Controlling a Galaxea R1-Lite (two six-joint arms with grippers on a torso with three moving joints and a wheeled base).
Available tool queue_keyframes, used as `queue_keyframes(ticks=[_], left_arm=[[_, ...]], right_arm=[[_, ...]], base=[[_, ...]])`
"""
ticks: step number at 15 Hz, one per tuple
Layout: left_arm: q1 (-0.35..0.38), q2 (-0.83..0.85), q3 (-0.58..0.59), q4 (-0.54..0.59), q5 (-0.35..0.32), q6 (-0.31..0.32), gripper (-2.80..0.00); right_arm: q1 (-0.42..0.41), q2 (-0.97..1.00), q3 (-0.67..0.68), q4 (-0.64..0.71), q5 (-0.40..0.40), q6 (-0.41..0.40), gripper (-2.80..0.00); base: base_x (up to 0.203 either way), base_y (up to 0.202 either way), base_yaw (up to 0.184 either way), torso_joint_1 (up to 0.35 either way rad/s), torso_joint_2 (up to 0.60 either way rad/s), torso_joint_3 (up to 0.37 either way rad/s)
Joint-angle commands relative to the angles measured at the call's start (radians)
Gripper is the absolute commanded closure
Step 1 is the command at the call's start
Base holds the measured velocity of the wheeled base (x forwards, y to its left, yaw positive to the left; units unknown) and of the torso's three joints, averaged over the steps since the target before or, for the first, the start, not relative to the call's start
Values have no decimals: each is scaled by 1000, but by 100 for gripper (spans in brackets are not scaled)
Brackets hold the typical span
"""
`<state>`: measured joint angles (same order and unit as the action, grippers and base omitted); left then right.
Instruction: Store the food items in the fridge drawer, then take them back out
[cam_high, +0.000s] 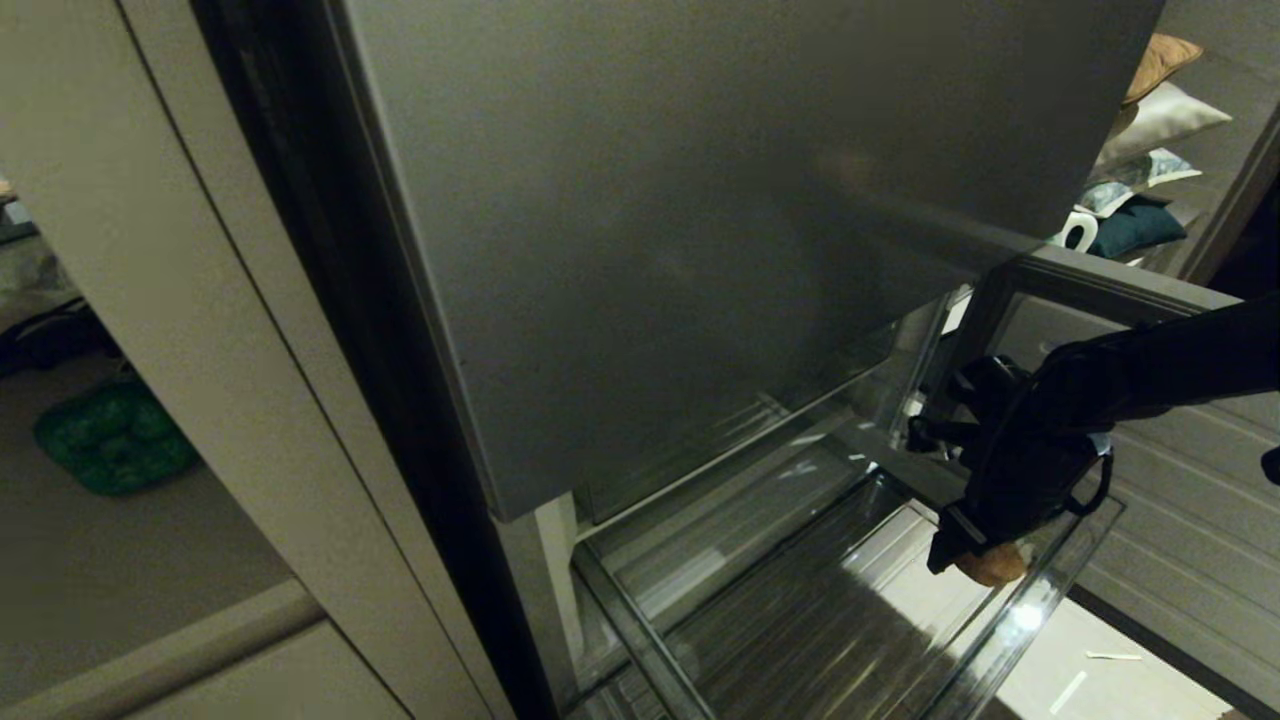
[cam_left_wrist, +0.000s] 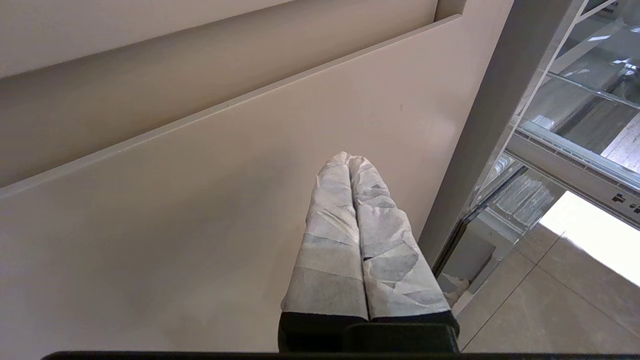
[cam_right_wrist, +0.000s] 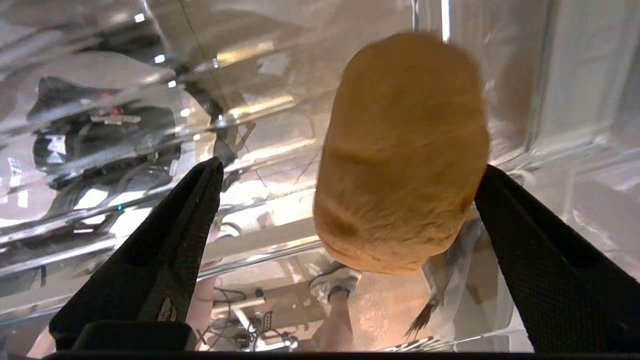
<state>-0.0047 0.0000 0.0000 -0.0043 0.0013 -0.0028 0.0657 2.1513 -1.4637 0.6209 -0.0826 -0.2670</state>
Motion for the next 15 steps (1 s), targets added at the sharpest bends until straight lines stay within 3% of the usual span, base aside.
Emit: queue_keyframes(ticks=[1,15], left_arm=[[0,2,0,0,0,0,0],[0,2,0,0,0,0,0]], right_arm=[[0,-2,17,3,0,0,-280],[-17,1,40,3,-2,2,-280]], base=[[0,0,0,0,0,0],[0,0,0,0,0,0]])
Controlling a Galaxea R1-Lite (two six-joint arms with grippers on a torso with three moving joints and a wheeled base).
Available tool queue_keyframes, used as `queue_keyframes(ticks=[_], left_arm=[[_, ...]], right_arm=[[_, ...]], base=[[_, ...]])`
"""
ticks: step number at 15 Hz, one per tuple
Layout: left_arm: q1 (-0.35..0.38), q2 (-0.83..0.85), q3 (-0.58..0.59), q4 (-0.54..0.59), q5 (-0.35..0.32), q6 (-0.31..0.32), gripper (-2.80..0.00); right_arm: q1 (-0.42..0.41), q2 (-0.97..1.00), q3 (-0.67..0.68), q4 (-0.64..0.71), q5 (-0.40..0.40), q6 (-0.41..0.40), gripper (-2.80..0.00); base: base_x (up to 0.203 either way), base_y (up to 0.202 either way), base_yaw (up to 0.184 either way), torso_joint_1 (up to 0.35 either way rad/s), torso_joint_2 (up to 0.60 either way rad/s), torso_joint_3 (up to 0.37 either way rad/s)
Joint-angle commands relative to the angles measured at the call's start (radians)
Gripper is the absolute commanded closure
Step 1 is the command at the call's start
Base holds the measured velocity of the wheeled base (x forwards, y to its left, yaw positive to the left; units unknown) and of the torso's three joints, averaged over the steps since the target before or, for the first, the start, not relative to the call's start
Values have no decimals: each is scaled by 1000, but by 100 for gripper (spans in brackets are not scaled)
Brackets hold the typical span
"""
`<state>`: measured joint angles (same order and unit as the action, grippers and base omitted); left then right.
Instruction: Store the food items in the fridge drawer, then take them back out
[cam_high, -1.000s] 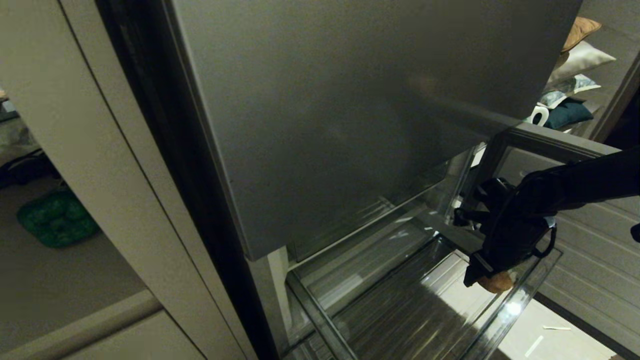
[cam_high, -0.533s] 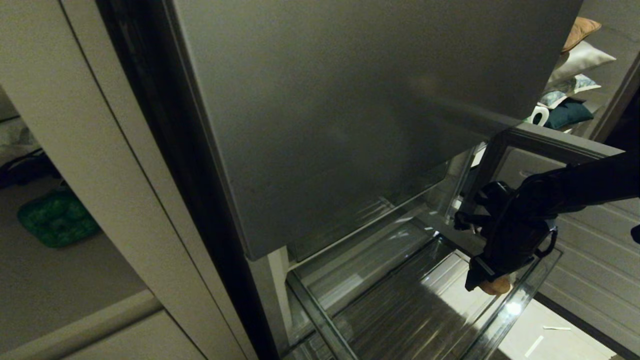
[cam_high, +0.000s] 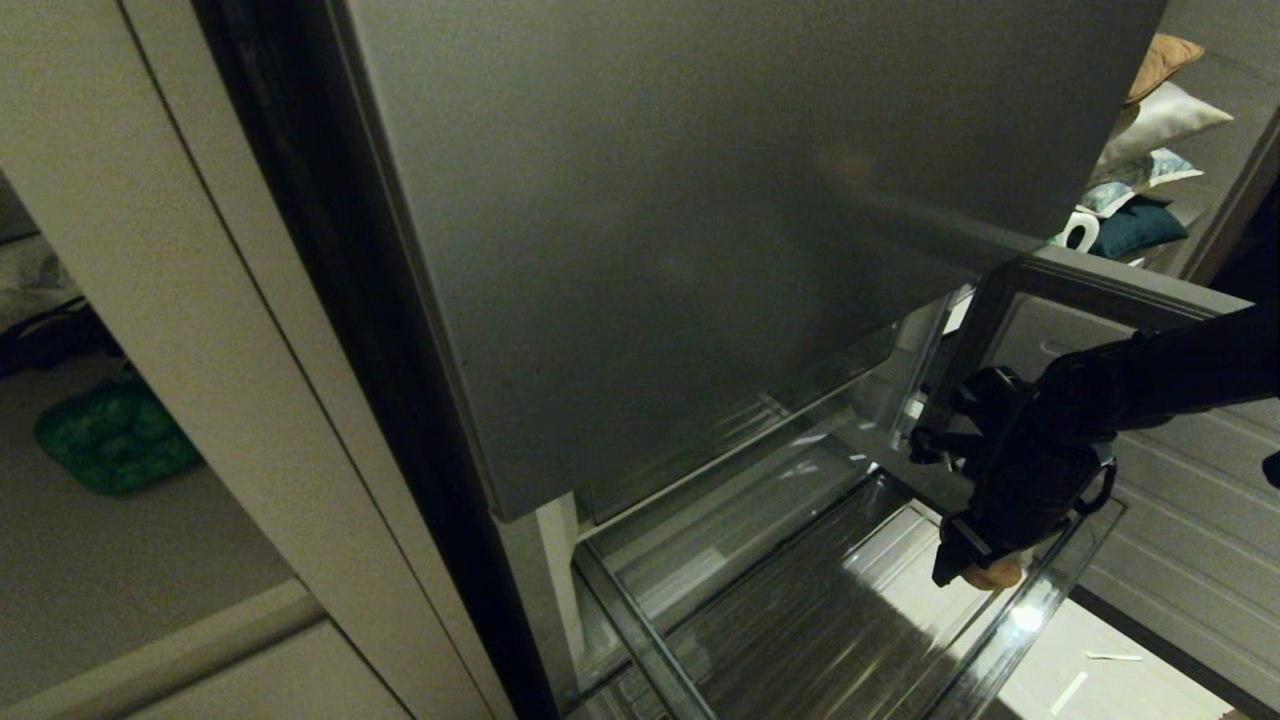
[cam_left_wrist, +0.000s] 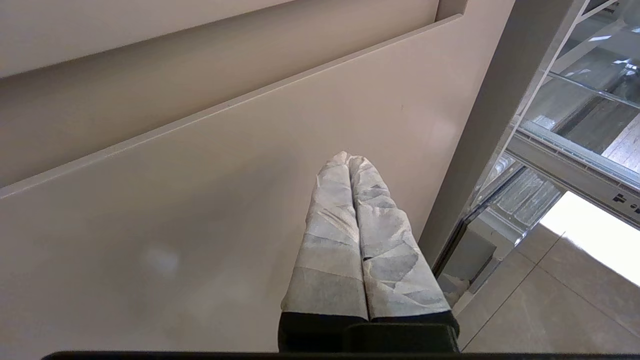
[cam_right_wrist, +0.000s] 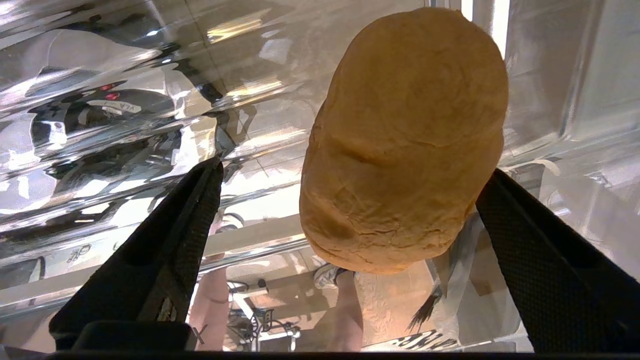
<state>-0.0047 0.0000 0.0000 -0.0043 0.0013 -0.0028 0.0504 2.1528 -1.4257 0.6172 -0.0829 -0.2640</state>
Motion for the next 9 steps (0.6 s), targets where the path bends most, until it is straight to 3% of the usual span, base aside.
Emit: queue_keyframes(ticks=[1,6,7,9], left_arm=[[0,2,0,0,0,0,0],[0,2,0,0,0,0,0],[0,2,0,0,0,0,0],[0,2,0,0,0,0,0]], right_arm=[[-3,-1,1,6,-1,-1,-280],[-7,-1,4,6,-1,-3,-280],[-7,-1,3,6,-1,-4,0],[-7,1,-1,6,-1,-4,0]], base=[[0,0,0,0,0,0],[0,0,0,0,0,0],[0,0,0,0,0,0],[0,0,0,0,0,0]])
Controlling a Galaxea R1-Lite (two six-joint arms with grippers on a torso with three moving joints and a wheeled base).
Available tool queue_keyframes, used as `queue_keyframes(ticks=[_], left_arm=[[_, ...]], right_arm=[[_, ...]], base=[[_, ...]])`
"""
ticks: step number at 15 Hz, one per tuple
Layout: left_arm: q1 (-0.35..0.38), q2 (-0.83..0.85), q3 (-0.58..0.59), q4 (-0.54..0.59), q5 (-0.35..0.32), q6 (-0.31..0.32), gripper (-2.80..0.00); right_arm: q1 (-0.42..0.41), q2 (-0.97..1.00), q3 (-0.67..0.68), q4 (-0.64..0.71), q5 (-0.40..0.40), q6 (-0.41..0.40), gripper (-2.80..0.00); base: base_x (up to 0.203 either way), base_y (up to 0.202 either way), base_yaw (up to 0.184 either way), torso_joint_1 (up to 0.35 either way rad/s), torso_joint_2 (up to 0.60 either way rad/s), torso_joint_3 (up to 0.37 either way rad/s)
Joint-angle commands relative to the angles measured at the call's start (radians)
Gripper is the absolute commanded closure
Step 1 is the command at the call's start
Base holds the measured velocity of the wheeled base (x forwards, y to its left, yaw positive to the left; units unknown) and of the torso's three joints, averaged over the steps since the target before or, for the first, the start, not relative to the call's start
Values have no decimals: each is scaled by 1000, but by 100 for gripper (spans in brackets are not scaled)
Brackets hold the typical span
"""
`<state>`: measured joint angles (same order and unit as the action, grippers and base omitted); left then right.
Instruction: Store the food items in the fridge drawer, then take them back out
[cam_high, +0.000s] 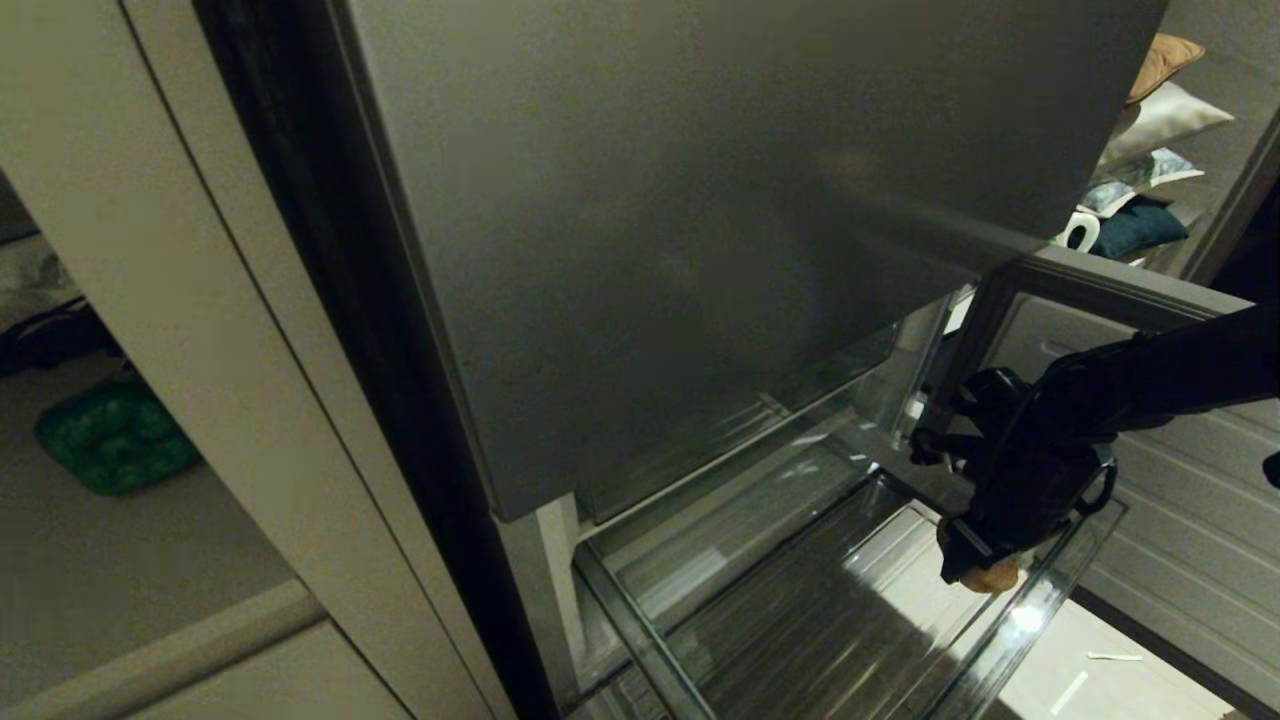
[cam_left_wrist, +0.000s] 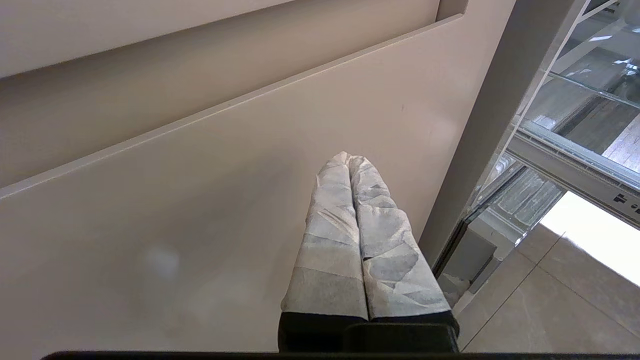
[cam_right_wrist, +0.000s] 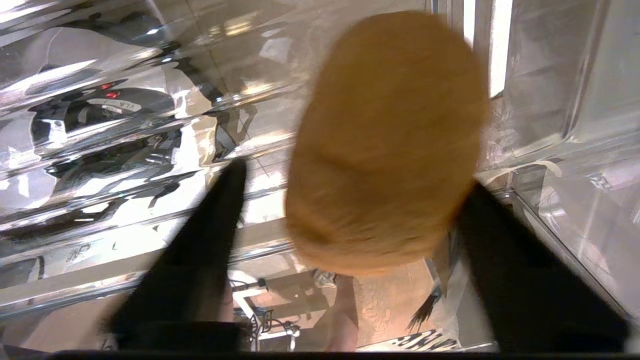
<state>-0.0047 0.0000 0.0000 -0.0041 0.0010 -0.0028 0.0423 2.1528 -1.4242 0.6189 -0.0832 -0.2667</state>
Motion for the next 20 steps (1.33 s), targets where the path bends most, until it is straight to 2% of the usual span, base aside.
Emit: queue_keyframes(ticks=[1,14,20], left_arm=[[0,2,0,0,1,0,0],[0,2,0,0,1,0,0],[0,2,0,0,1,0,0]], right_arm=[[1,1,-6,4,-1,-2,0],[5,-40,-76,0,-1,-4,0],[43,-60,-101,1,-13,-6,0]], base=[[0,0,0,0,0,0],[0,0,0,0,0,0],[0,0,0,0,0,0]])
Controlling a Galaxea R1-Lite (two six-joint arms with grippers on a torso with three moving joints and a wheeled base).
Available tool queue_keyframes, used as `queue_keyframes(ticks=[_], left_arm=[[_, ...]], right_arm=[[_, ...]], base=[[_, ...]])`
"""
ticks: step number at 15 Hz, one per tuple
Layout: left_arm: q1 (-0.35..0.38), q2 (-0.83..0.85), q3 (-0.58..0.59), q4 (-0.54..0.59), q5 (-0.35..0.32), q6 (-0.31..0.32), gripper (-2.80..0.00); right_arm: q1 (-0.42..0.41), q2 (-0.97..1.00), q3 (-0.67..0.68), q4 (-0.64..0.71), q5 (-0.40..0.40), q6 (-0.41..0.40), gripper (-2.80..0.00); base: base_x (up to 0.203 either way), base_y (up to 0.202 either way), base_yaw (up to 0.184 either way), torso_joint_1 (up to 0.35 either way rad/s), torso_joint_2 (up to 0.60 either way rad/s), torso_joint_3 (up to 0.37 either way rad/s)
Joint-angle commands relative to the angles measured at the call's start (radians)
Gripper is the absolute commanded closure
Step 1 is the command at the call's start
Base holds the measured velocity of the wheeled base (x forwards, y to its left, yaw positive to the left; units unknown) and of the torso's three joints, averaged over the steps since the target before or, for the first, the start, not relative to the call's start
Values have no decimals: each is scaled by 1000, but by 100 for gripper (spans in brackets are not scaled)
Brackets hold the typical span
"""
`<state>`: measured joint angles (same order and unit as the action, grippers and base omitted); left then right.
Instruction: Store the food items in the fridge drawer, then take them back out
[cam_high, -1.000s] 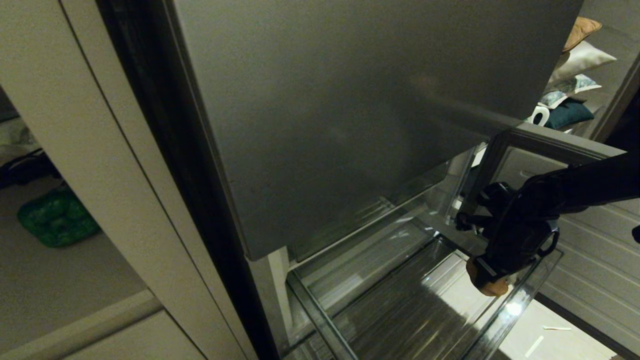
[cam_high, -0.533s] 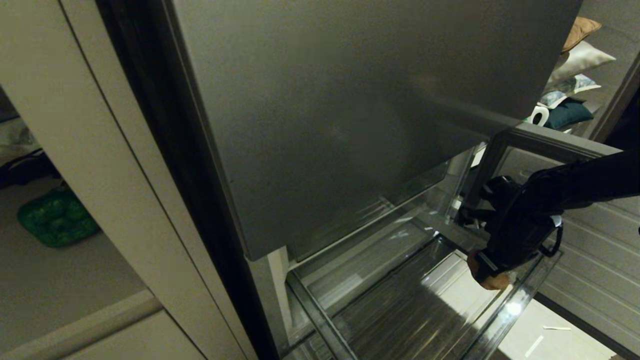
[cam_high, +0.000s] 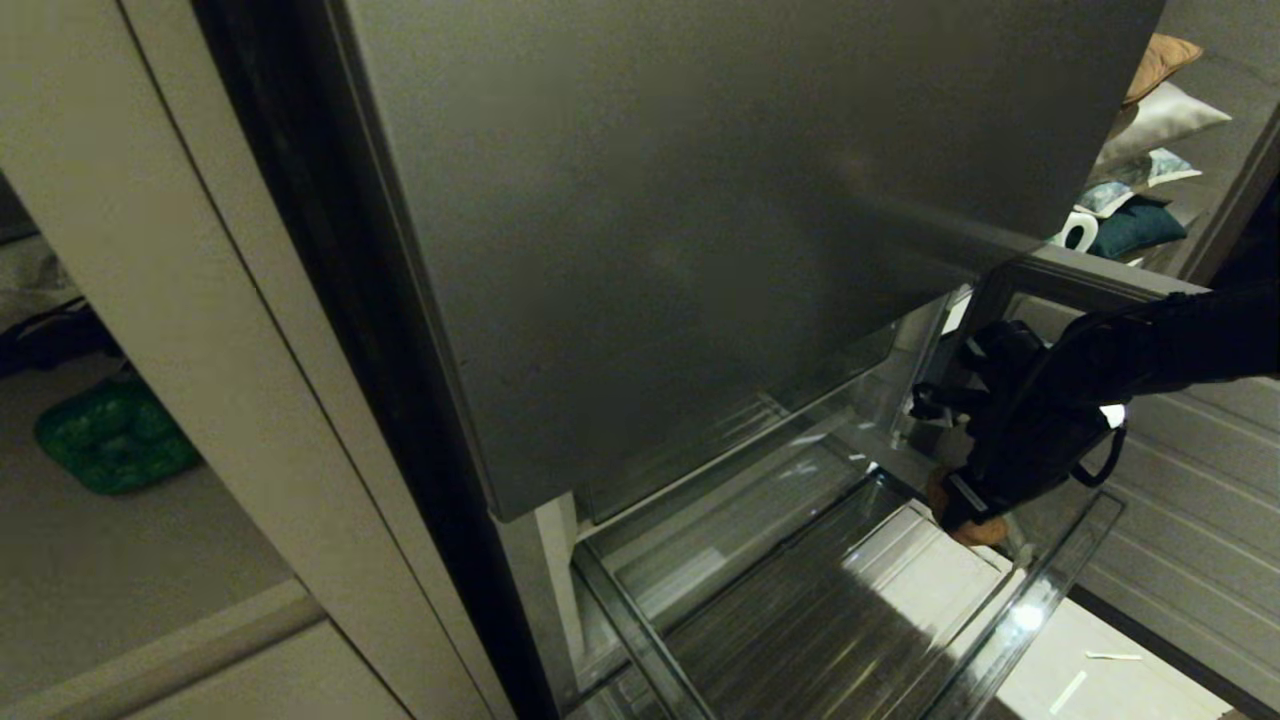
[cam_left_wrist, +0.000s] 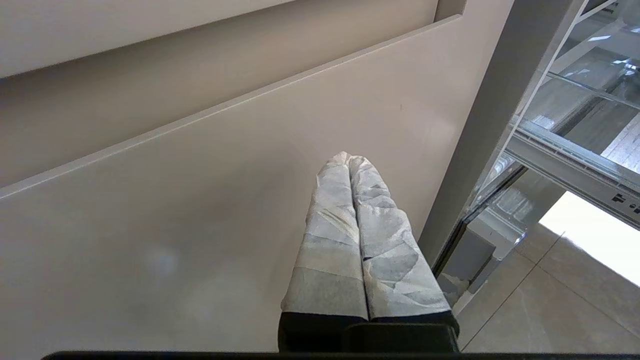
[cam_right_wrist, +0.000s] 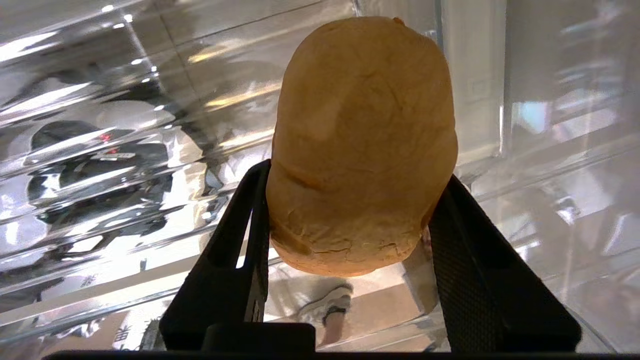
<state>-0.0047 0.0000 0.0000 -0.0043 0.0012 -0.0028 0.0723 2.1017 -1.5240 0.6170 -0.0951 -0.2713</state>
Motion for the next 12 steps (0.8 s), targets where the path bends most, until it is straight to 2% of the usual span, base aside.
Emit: queue_keyframes(ticks=[1,12], left_arm=[[0,2,0,0,0,0,0],[0,2,0,0,0,0,0]], right_arm=[[18,-18,0,3,-2,-3,0],[44,-27,-5,-6,-20,-3,0]], base=[[0,0,0,0,0,0],[0,0,0,0,0,0]])
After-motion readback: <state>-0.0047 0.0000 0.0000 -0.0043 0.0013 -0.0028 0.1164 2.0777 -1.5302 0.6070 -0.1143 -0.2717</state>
